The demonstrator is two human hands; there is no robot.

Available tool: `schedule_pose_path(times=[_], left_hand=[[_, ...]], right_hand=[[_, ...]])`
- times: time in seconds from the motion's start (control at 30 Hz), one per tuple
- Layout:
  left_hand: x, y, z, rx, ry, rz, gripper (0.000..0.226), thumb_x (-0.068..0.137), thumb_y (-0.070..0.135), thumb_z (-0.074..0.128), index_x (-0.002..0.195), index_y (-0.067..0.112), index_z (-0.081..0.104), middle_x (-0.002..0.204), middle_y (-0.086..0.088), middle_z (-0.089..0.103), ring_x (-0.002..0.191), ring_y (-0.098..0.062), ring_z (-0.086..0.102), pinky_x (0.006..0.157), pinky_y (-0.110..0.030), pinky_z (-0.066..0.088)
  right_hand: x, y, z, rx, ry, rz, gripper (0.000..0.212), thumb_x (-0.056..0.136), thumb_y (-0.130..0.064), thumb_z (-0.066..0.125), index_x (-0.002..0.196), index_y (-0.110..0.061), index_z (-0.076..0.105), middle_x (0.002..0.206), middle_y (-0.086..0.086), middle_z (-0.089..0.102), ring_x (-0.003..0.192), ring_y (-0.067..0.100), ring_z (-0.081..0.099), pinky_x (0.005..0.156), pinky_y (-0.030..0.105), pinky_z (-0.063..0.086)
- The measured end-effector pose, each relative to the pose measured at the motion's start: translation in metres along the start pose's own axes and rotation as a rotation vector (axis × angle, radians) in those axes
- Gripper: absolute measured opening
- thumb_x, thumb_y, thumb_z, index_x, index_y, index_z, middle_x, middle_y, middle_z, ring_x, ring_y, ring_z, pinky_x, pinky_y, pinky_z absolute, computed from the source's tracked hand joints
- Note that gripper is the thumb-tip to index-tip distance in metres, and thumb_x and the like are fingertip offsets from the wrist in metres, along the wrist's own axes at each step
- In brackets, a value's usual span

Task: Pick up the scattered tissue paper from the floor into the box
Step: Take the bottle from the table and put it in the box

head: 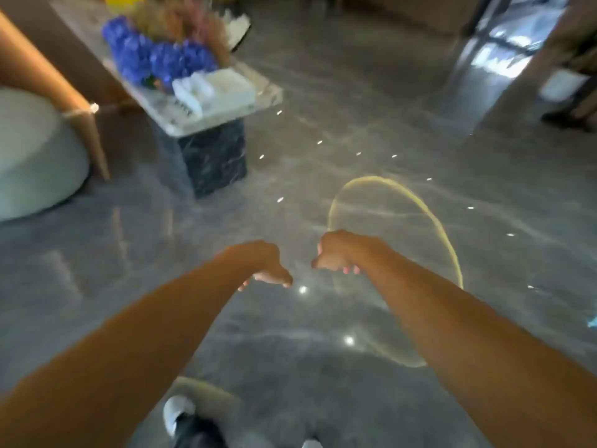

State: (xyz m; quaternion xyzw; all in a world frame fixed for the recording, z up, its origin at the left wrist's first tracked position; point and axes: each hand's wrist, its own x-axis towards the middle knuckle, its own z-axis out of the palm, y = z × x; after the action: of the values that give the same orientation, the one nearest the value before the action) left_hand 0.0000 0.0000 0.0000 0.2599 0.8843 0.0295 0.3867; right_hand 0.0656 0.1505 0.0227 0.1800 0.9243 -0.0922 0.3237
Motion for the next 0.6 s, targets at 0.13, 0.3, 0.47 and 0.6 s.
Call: schedule_pose_path(times=[0.13,0.3,0.47,0.6], left_hand=[[0.019,-0.128,0.022,0.006,-0.053,-0.118,0.062,0.077,0.053,0.065,0.123,0.013,0.056,0.085,-0.003,0.052,0.088,-0.028,0.066,0.050,-0.026,0.044],[0.026,-0.301,0.035,-0.126,-0.077,-0.293,0.055,0.078,0.052,0.063,0.117,0.013,0.060,0.095,-0.005,0.064,0.071,-0.024,0.059,0.059,-0.029,0.048],[0.000,-0.458,0.039,-0.209,-0.031,-0.431,0.052,0.079,0.049,0.060,0.118,0.015,0.062,0.121,-0.007,0.064,0.107,-0.029,0.062,0.092,-0.039,0.050],[-0.034,-0.556,0.032,-0.348,-0.024,-0.562,0.055,0.081,0.048,0.058,0.127,0.018,0.057,0.122,-0.006,0.061,0.106,-0.030,0.061,0.093,-0.040,0.050]], right_hand=[[0.078,-0.112,0.041,-0.085,-0.119,-0.144,0.019,0.084,-0.036,0.059,0.081,-0.018,0.054,0.061,0.004,0.047,0.048,0.018,0.044,0.043,0.020,0.031],[0.161,-0.279,0.078,-0.213,-0.256,-0.262,0.033,0.085,-0.039,0.057,0.099,-0.011,0.068,0.101,0.019,0.064,0.089,0.033,0.063,0.076,0.032,0.048],[0.195,-0.443,0.087,-0.333,-0.290,-0.416,0.040,0.084,-0.042,0.055,0.109,-0.013,0.067,0.117,0.014,0.066,0.104,0.033,0.062,0.085,0.034,0.050],[0.204,-0.553,0.079,-0.380,-0.288,-0.511,0.039,0.081,-0.039,0.054,0.109,-0.014,0.064,0.118,0.016,0.063,0.105,0.034,0.060,0.092,0.040,0.052]])
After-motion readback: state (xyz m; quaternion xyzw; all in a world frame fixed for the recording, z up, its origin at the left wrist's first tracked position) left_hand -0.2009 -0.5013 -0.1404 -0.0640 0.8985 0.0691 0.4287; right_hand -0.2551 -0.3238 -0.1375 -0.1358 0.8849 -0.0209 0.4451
